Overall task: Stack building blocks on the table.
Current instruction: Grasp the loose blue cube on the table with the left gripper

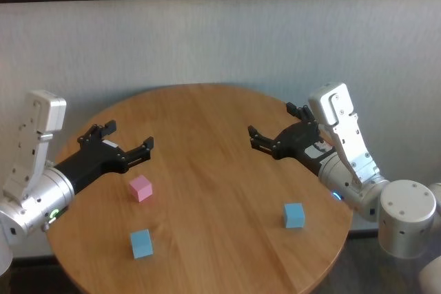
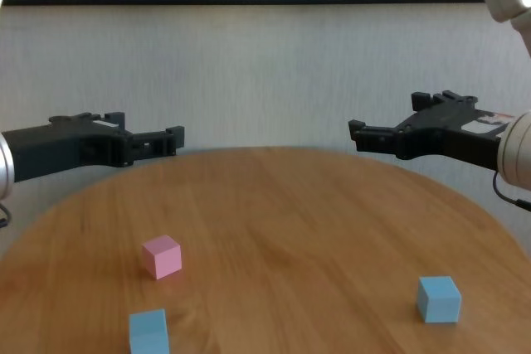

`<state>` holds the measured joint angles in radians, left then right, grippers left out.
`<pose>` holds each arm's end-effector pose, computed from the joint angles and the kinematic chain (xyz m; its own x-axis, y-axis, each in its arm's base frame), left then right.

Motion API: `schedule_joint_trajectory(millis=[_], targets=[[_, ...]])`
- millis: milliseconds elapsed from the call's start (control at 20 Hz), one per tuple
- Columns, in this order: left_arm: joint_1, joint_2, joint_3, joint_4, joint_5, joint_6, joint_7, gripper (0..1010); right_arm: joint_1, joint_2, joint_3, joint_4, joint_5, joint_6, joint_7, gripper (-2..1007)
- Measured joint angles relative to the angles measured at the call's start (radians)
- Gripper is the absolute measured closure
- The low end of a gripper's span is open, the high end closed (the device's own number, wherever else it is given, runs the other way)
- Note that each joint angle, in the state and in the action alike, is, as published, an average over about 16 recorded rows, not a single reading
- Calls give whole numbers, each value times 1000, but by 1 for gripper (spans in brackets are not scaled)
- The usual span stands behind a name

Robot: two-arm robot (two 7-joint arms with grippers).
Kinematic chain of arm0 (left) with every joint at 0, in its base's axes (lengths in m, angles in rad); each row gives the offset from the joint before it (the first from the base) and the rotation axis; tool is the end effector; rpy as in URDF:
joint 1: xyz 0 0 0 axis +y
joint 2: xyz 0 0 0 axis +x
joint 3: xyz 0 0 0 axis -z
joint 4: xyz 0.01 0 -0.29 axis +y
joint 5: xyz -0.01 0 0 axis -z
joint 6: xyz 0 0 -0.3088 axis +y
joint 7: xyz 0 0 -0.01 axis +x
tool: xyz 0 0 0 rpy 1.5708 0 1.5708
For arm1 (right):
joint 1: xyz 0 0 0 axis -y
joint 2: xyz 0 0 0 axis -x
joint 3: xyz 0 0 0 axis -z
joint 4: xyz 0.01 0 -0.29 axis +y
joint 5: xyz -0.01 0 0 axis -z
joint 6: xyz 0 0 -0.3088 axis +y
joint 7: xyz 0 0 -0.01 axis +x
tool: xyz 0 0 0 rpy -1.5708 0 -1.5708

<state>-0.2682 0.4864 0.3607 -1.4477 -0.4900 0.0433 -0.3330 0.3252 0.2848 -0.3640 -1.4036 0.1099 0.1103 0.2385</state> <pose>0.3870 0.0571 -0.2606 0.5548 0.8315 0.0290 -0.8308 0.5518 0.0732 0.4043 0.0108 -0.2563 0.4883 -0.8397 0.2375 0.8725 0.4745 -0.1163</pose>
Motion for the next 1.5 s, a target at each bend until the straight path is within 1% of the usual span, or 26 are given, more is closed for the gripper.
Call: schedule_joint_trajectory(millis=[1500], targets=[[0,0,0,0,0,0,0,8,0,0,0,0,0,0,0,1]])
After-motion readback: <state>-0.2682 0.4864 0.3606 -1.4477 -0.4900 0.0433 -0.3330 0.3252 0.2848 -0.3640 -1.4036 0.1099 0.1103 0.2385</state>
